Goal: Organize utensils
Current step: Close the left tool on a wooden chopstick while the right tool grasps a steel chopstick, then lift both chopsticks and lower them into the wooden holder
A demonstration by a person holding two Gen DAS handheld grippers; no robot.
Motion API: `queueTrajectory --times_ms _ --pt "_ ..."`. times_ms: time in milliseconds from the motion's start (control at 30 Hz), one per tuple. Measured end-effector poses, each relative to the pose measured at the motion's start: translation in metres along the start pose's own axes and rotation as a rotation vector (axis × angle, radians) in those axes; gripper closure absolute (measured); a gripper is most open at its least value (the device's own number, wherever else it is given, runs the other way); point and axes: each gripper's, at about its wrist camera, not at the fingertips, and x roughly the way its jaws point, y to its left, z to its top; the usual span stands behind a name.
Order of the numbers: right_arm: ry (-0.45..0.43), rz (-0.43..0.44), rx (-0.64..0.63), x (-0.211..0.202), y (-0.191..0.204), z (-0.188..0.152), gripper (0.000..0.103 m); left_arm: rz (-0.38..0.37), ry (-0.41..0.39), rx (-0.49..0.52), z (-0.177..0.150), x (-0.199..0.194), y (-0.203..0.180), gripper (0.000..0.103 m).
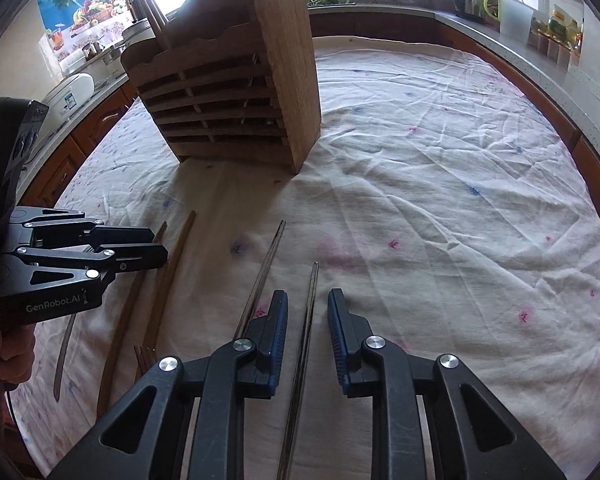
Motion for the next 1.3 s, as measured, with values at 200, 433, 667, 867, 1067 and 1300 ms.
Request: queueTrajectory --times_ms 200,433,667,867,1067,1300 --pt "0.025 -0.028 -0.054 0.006 0.007 0.006 0.081 0.024 -0.017 0.031 0.012 0.007 -0.010 0.088" --pt "0.012 -0.037 -0.078 0.007 0.010 0.007 0.099 0.021 -0.032 0.009 0.009 0.006 -0.012 0.099" --pt "-0.044 0.073 0.003 -0.024 0.006 0.003 0.099 -0.031 -0.126 -0.020 -0.014 -0.039 -0.007 0.099" --pt "-0.129 0.100 0.007 -0.067 0.015 0.003 0.099 -0.078 -0.240 -0.034 -0.028 -0.095 -0.007 0.099" --pt "-0.218 0.107 -0.004 -0.108 0.022 0.002 0.099 -0.104 -0.331 -0.041 -0.047 -0.145 -0.003 0.099" --pt "-0.321 0.106 -0.008 -0.152 0.028 -0.005 0.099 -0.143 -0.424 -0.080 -0.073 -0.185 0.001 0.099"
